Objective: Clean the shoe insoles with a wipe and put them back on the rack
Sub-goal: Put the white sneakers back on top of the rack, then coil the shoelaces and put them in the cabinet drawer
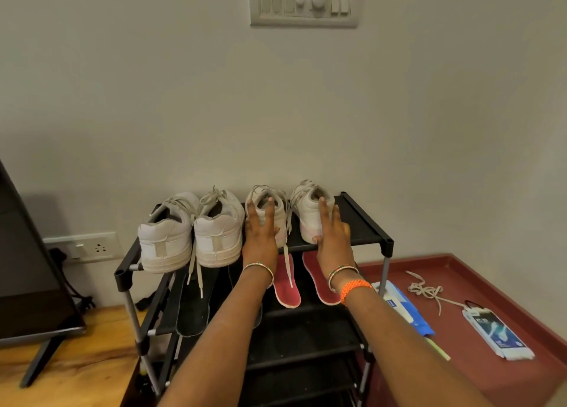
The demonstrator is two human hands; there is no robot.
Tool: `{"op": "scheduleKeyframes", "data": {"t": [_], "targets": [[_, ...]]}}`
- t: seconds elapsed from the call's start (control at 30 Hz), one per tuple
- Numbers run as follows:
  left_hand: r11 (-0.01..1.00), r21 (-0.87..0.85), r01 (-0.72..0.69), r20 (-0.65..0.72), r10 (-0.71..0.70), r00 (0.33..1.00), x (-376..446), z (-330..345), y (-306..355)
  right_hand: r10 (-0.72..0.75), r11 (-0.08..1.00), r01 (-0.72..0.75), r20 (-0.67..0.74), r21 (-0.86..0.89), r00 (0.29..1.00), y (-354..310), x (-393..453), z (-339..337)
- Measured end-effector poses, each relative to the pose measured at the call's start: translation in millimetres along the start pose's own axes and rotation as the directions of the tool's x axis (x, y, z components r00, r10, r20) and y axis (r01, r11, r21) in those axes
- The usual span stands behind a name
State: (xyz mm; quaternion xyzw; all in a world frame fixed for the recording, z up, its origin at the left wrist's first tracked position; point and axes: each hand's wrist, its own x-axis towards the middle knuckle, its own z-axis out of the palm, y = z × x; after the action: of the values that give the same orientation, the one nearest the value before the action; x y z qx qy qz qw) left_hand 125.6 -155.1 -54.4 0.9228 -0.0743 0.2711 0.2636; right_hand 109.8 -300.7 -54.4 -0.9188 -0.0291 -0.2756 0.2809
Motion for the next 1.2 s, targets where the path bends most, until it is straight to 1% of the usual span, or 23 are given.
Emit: {"op": "scheduleKeyframes", "data": {"t": [0.13, 0.2, 0.23, 0.3, 0.37, 0.43, 0.5, 0.53, 0.57, 0.6, 0.67, 0.7, 0.77, 0.83, 0.9, 1.07, 1.2], "targets": [[0.997, -0.082, -0.011, 0.015, 0.013, 1.000, -2.8, -7.7, 0.9, -0.046, 0.997, 0.048, 0.044, -0.058, 0.998, 2.5, -16.1, 1.2], [0.995, -0.100, 0.011, 0.064, -0.004, 0.998, -2.2, -12.0, 1.7, -0.072, 0.992, 0.082, 0.105, -0.098, 0.992, 4.6, -28.9, 6.8], [0.995, -0.092, 0.032, 0.113, -0.022, 0.993, -2.3, -15.3, 2.4, -0.076, 0.989, 0.094, 0.156, -0.111, 0.985, 5.5, -37.0, 8.7], [0.997, -0.040, 0.067, 0.226, -0.056, 0.972, -4.2, -21.8, 1.4, -0.053, 0.989, 0.087, 0.263, -0.122, 0.963, 6.8, -51.4, 8.4], [0.997, 0.028, 0.067, 0.324, -0.072, 0.943, -11.3, -25.9, -2.5, -0.024, 0.983, 0.086, 0.347, -0.164, 0.937, 8.2, -56.7, 2.4], [0.992, 0.123, 0.029, 0.395, -0.076, 0.916, -25.0, -27.1, -6.8, -0.002, 0.968, 0.107, 0.418, -0.227, 0.909, 7.1, -52.5, -10.6], [0.972, 0.233, -0.013, 0.458, -0.098, 0.883, -40.5, -30.7, -7.4, 0.029, 0.961, 0.110, 0.491, -0.252, 0.871, 4.0, -46.1, -25.6], [0.969, 0.246, -0.012, 0.479, -0.111, 0.871, -46.0, -33.2, -6.9, 0.042, 0.959, 0.109, 0.513, -0.260, 0.858, 3.1, -44.2, -31.6], [0.972, 0.235, -0.016, 0.494, -0.105, 0.863, -53.0, -36.2, -4.8, 0.051, 0.957, 0.105, 0.512, -0.271, 0.857, 2.4, -47.3, -38.1], [0.975, 0.217, -0.046, 0.496, -0.069, 0.866, -57.3, -39.5, -3.1, 0.056, 0.955, 0.100, 0.500, -0.280, 0.864, 1.8, -51.6, -42.9], [0.975, 0.171, -0.143, 0.453, 0.051, 0.890, -71.7, -45.0, 2.7, 0.060, 0.955, 0.089, 0.481, -0.282, 0.875, 3.1, -70.7, -50.0], [0.979, 0.124, -0.164, 0.421, 0.098, 0.902, -78.8, -46.7, 4.9, 0.059, 0.958, 0.085, 0.475, -0.275, 0.878, 3.6, -80.4, -52.2], [0.989, 0.011, -0.145, 0.412, 0.128, 0.902, -98.9, -48.3, 9.8, 0.078, 0.961, 0.064, 0.484, -0.270, 0.871, 5.6, -103.6, -55.3], [0.995, -0.070, -0.074, 0.454, 0.098, 0.886, -122.3, -47.7, 12.2, 0.101, 0.964, 0.043, 0.514, -0.261, 0.852, 10.2, -126.8, -55.6], [0.995, -0.097, -0.006, 0.498, 0.054, 0.866, -144.9, -48.3, 11.6, 0.115, 0.969, 0.023, 0.528, -0.247, 0.841, 16.7, -146.8, -55.7], [0.991, -0.037, 0.127, 0.580, -0.082, 0.810, -192.8, -45.7, -6.5, 0.180, 0.949, 0.011, 0.568, -0.316, 0.803, 38.8, -181.5, -58.0], [0.987, -0.007, 0.162, 0.608, -0.124, 0.784, -220.4, -38.6, -16.7, 0.230, 0.946, -0.049, 0.560, -0.319, 0.796, 63.5, -199.8, -59.3]]}}
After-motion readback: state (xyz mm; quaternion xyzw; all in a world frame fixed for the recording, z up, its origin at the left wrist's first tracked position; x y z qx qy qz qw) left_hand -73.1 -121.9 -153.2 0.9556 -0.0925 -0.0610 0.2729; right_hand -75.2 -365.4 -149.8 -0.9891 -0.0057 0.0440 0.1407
